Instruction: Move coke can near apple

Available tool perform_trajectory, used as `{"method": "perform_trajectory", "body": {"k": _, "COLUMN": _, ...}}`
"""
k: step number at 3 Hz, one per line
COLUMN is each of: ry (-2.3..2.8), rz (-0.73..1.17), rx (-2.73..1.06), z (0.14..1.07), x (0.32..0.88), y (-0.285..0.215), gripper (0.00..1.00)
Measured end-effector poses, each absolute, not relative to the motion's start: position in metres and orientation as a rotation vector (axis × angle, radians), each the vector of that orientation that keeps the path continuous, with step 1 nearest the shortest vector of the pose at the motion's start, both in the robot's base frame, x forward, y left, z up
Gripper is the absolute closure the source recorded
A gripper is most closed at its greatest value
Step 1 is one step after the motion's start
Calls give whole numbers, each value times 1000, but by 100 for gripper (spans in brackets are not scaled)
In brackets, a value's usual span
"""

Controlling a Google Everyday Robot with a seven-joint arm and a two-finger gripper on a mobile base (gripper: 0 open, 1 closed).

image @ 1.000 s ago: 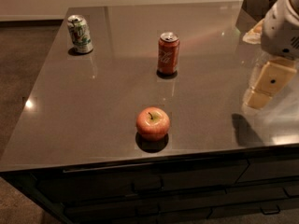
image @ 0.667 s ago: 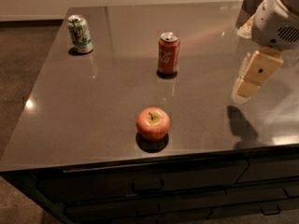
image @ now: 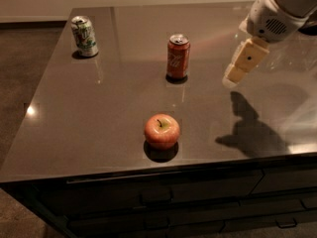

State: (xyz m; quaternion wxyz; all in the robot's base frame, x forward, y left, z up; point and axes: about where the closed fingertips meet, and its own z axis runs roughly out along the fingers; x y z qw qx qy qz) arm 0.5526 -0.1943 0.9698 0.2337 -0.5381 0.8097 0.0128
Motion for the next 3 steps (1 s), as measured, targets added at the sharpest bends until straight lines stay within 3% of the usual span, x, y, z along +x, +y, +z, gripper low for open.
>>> {"method": "perform_trajectory", "body": {"k": 3, "ry": 2184, "rz": 230, "rx": -1363, "z": 949, "x": 633, "y": -152, "gripper": 0}}
